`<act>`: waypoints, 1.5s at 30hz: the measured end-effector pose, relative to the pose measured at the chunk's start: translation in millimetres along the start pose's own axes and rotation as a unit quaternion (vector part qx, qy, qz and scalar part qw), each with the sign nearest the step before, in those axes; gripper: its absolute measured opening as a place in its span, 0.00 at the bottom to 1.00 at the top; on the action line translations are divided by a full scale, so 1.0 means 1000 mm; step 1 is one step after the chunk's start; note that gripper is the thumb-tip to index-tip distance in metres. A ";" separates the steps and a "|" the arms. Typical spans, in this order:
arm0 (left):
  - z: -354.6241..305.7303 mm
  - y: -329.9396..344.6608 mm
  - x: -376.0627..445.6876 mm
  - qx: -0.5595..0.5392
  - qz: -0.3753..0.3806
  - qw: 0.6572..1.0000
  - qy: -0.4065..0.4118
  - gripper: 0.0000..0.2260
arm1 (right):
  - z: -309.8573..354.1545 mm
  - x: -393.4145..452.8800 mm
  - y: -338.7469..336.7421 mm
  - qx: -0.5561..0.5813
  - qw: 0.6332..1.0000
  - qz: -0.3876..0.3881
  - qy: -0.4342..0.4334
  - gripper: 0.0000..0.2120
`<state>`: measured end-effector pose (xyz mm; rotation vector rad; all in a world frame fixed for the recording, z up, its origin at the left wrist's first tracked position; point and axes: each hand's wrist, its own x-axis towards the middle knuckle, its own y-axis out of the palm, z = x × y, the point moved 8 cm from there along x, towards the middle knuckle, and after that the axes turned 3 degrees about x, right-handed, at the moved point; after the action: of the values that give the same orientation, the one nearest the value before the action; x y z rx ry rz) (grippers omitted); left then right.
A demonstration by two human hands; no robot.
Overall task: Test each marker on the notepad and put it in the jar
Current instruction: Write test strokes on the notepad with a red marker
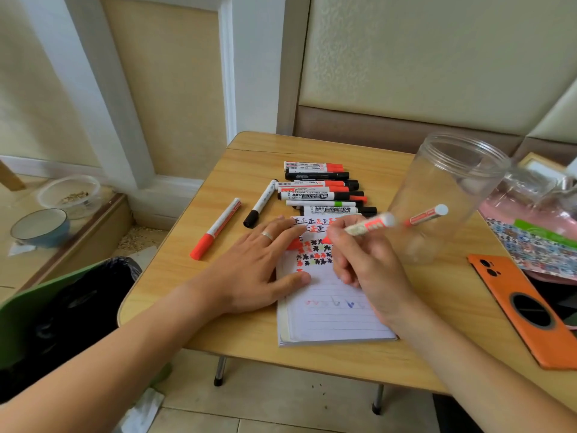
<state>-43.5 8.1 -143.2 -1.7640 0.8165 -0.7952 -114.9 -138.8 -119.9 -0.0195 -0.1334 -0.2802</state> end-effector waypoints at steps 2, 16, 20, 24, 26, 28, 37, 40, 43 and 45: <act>0.001 0.002 0.000 0.007 -0.001 1.000 -0.001 0.38 | 0.001 -0.001 -0.002 -0.007 1.000 -0.003 0.013 0.05; -0.002 -0.001 0.001 -0.004 0.012 1.000 -0.009 0.38 | -0.006 -0.003 0.000 -0.067 0.997 0.017 0.040 0.05; -0.003 -0.002 0.001 -0.004 0.022 1.000 -0.006 0.38 | -0.003 -0.002 0.001 -0.080 0.995 0.033 0.039 0.08; -0.003 -0.002 0.000 0.002 0.029 1.000 -0.004 0.41 | -0.002 -0.004 0.003 -0.108 0.993 0.039 0.033 0.11; -0.003 -0.002 -0.001 -0.006 0.033 0.999 -0.007 0.43 | -0.001 -0.005 0.003 -0.120 0.992 0.039 0.028 0.09; -0.003 -0.004 -0.004 -0.022 0.034 0.999 -0.016 0.44 | -0.001 -0.006 0.003 -0.121 0.992 0.035 0.027 0.08; -0.004 0.003 -0.018 0.038 -0.004 0.998 -0.048 0.42 | -0.005 -0.008 0.003 -0.123 0.992 0.017 0.034 0.07; -0.003 0.004 -0.018 0.045 -0.009 0.998 -0.051 0.42 | -0.005 -0.008 0.004 -0.129 0.991 0.016 0.032 0.07; -0.003 0.004 -0.017 0.051 -0.018 0.997 -0.049 0.43 | -0.004 -0.008 0.005 -0.137 0.990 0.023 0.037 0.07; -0.002 0.004 -0.017 0.053 -0.025 0.997 -0.048 0.43 | -0.003 -0.009 0.007 -0.138 0.989 0.029 0.045 0.07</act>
<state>-55.3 19.4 -148.4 -1.7197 0.6583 -0.7665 -120.8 -130.1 -124.1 -0.2842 -0.0042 -0.2383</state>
